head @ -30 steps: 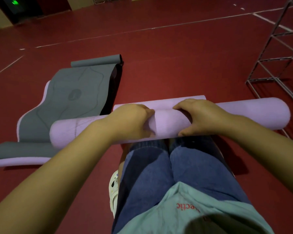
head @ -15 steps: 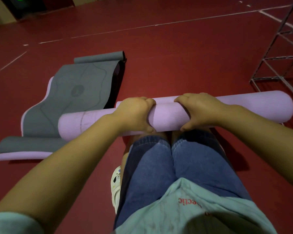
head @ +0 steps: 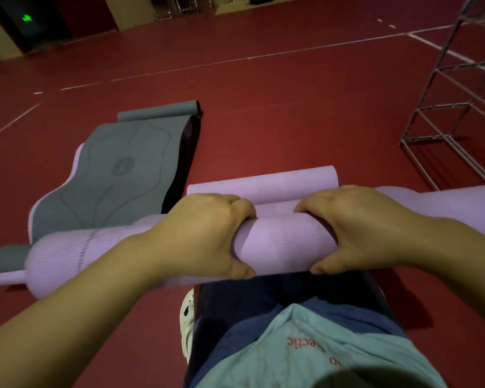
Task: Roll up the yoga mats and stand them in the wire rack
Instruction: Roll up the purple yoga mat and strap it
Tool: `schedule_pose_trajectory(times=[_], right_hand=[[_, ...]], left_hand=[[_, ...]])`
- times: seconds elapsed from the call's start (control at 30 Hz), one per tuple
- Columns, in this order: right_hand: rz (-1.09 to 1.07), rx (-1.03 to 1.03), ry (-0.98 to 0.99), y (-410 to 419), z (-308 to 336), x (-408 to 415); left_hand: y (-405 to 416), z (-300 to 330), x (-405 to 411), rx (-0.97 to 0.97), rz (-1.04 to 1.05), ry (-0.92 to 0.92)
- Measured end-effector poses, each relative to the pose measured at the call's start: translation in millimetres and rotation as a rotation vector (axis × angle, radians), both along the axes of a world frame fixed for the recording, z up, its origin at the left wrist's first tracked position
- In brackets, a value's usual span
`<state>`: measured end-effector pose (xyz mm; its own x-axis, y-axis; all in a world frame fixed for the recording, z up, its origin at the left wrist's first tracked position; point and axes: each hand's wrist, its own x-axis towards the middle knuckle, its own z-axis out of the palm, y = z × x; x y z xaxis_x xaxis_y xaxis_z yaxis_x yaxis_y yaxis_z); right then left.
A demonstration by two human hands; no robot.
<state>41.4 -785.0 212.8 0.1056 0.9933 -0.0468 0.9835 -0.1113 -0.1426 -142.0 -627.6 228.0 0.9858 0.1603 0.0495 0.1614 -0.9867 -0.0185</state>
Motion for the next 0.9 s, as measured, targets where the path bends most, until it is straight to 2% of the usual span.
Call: schedule_pose_trajectory(times=[0.23, 0.43, 0.6, 0.67, 0.73, 0.8, 0.9], right_hand=[[-0.029, -0.143, 0.141, 6.5, -33.1, -2.5], [0.018, -0.252, 0.271, 32.1, -30.5, 23.4], [0.045, -0.29, 0.38, 44.0, -29.8, 38.5], [0.069, -0.252, 0.361, 45.2, -27.6, 41.1], [0.081, -0.116, 0.329, 43.3, -27.5, 40.1], [0.095, 0.041, 0.36, 37.9, -32.5, 35.8], [0.072, 0.165, 0.448, 28.6, -44.8, 33.3]], left_hand=[[-5.4, -22.8, 11.5, -0.102, 0.096, 0.337], [22.9, -22.0, 31.0, -0.321, 0.128, 0.431], [41.4, -25.1, 38.2, -0.544, 0.186, 0.441], [45.6, -25.2, 42.7, -0.559, 0.179, 0.48], [50.5, -25.5, 45.9, -0.58, 0.181, 0.502], [55.5, -26.0, 47.0, -0.621, 0.197, 0.502], [59.2, -24.4, 50.6, -0.643, 0.21, 0.515]])
